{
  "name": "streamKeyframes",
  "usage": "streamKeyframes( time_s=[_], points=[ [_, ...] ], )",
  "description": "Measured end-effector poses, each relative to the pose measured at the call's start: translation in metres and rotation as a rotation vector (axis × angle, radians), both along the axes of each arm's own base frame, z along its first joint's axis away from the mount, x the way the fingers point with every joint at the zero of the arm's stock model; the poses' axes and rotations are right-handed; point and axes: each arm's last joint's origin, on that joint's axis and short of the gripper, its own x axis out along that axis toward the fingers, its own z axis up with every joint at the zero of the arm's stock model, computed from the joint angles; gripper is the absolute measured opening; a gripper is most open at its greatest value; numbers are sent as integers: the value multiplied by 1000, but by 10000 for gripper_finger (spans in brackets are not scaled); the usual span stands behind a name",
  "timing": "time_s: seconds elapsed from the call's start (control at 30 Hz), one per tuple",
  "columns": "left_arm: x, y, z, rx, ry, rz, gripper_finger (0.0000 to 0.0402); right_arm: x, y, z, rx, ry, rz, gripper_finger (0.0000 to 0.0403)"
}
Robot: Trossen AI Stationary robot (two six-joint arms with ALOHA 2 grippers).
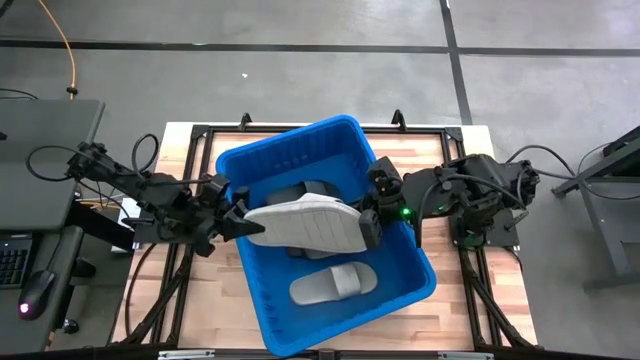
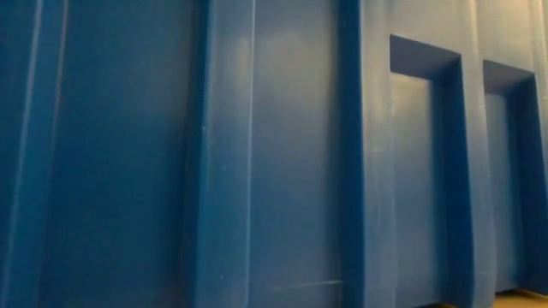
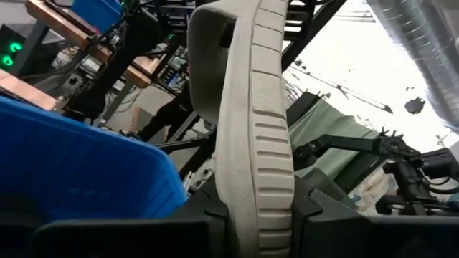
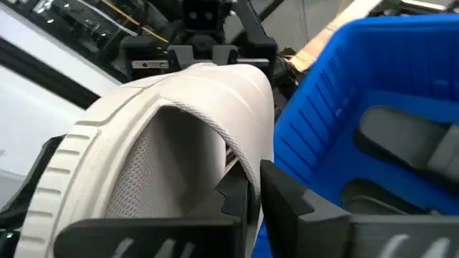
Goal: Pick and place slides into bin
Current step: Put the white slide in the bin
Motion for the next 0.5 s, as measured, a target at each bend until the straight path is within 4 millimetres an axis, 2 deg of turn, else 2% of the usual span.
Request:
streamKeyframes(
  time_s=[0.17,0.37,0.5],
  points=[
    [-10,3,0,23,32,-8,41,-11,1,-10,-16,116,-50,66],
    [-32,13,-7,117,139,72,41,-48,4,-17,-10,297,-105,135],
    [-41,19,-13,256,212,142,41,-64,6,-16,-11,277,-209,167]
  ],
)
